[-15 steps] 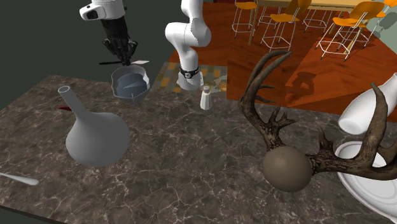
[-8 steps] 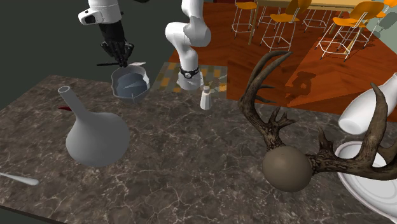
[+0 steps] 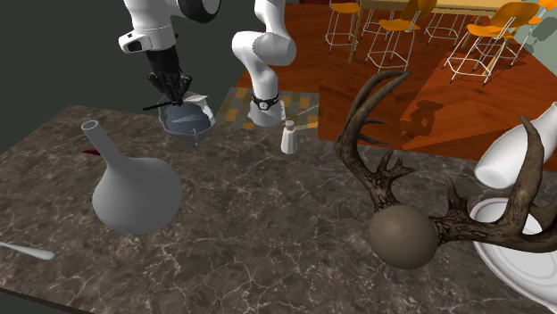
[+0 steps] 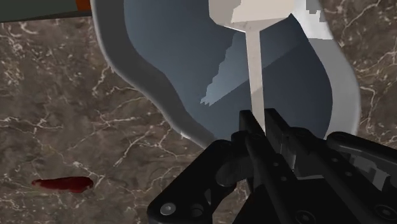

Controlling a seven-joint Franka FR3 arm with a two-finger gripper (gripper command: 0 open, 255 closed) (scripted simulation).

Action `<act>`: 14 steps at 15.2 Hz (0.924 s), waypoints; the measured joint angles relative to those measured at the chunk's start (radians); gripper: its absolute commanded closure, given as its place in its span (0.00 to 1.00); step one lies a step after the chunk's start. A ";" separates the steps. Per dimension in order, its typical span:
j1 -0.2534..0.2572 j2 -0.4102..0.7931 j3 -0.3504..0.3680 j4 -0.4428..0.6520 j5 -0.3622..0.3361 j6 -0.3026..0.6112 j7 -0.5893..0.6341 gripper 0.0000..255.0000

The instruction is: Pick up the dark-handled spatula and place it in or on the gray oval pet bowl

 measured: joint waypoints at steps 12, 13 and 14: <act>-0.002 0.017 -0.011 -0.040 -0.005 0.057 -0.004 0.00; -0.002 0.017 -0.011 -0.041 -0.005 0.057 -0.004 0.00; -0.002 0.017 -0.011 -0.041 -0.005 0.057 -0.004 0.00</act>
